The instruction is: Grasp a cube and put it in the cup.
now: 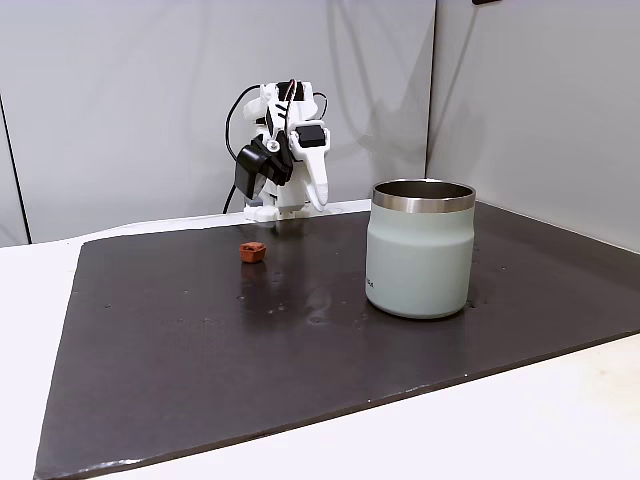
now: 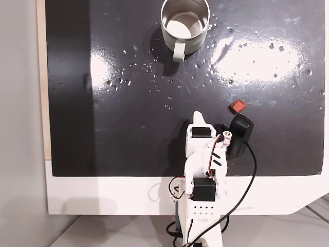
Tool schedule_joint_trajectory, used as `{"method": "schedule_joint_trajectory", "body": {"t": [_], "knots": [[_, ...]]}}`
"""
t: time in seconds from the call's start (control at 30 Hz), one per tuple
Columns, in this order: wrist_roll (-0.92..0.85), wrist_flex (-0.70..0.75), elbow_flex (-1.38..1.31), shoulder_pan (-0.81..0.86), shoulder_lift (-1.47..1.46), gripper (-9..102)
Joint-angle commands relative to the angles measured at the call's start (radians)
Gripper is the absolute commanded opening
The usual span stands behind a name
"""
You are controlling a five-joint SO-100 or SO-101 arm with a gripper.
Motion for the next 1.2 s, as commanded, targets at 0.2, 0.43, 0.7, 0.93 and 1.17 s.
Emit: {"method": "schedule_joint_trajectory", "body": {"t": [0.2, 0.43, 0.7, 0.93, 1.17], "knots": [[0.003, -0.084, 0.015, 0.032, 0.006, 0], [-0.003, -0.084, 0.015, 0.028, 0.006, 0], [-0.057, -0.043, -0.04, 0.037, 0.006, 0], [-0.127, 0.077, -0.282, 0.032, 0.0, 0], [-0.227, 0.196, -0.548, 0.083, -0.143, 0]]}}
